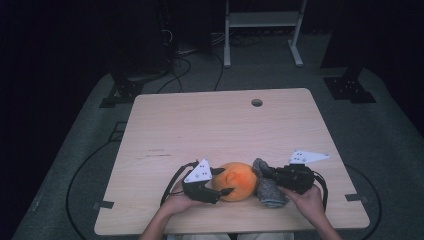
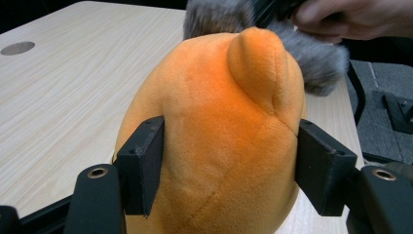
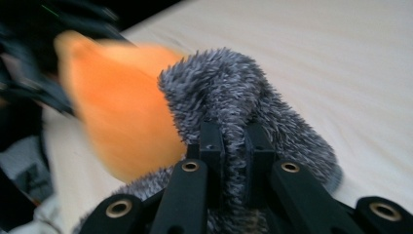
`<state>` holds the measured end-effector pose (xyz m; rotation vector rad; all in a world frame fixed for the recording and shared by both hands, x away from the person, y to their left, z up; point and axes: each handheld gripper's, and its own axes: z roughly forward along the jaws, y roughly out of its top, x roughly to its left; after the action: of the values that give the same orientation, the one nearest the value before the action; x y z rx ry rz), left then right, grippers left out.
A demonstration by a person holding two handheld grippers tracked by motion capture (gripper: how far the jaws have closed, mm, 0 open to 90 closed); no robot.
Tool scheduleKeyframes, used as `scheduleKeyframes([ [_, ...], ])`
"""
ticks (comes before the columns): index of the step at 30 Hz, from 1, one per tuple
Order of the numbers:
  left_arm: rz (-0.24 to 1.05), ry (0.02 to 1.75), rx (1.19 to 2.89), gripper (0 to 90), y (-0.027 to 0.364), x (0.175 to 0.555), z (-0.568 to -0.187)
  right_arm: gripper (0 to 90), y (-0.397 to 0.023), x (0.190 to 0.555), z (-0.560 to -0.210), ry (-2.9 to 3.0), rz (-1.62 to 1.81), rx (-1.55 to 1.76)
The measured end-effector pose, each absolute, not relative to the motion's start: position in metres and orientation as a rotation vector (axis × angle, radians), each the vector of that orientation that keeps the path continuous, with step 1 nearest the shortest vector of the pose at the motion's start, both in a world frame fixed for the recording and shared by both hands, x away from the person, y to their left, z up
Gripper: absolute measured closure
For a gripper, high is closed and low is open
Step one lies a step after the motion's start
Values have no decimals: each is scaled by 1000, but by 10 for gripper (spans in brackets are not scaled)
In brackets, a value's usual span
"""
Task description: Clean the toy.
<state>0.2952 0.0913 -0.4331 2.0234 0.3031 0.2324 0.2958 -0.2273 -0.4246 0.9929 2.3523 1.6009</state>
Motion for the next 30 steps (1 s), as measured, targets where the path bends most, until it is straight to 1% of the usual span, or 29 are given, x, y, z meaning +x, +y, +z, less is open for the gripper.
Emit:
scheduleKeyframes([
  [2, 240, 299, 2026, 336, 90, 295, -433, 811, -219, 290, -417, 2338, 1633, 930],
  [4, 241, 314, 2023, 341, 91, 295, -433, 811, -213, 291, -419, 2362, 1585, 915],
  [7, 229, 350, 2000, 362, 91, 298, -432, 810, -217, 296, -428, 2368, 1587, 978],
  [10, 211, 387, 1987, 377, 91, 301, -431, 811, -221, 295, -431, 2377, 1475, 1011],
  [12, 217, 406, 1976, 389, 91, 301, -430, 811, -221, 290, -424, 2350, 1504, 994],
  [15, 244, 420, 1961, 417, 88, 298, -423, 811, -210, 278, -401, 2297, 1604, 854],
  [17, 243, 429, 1959, 417, 88, 296, -416, 810, -201, 271, -392, 2276, 1623, 777],
  [19, 225, 425, 1949, 412, 88, 292, -413, 810, -194, 267, -392, 2287, 1609, 736],
  [20, 237, 413, 1973, 407, 86, 289, -414, 810, -192, 268, -394, 2301, 1590, 731],
  [22, 234, 396, 2010, 372, 84, 289, -418, 810, -191, 274, -406, 2348, 1559, 765],
  [24, 201, 392, 1993, 283, 86, 293, -418, 809, -194, 279, -415, 2367, 1563, 795],
  [26, 179, 389, 1980, 181, 90, 297, -418, 808, -199, 281, -416, 2366, 1568, 840],
  [28, 141, 431, 2025, 93, 93, 304, -426, 808, -203, 284, -418, 2350, 1556, 859],
  [30, 145, 450, 2070, 82, 92, 309, -436, 808, -206, 287, -422, 2348, 1555, 876],
])
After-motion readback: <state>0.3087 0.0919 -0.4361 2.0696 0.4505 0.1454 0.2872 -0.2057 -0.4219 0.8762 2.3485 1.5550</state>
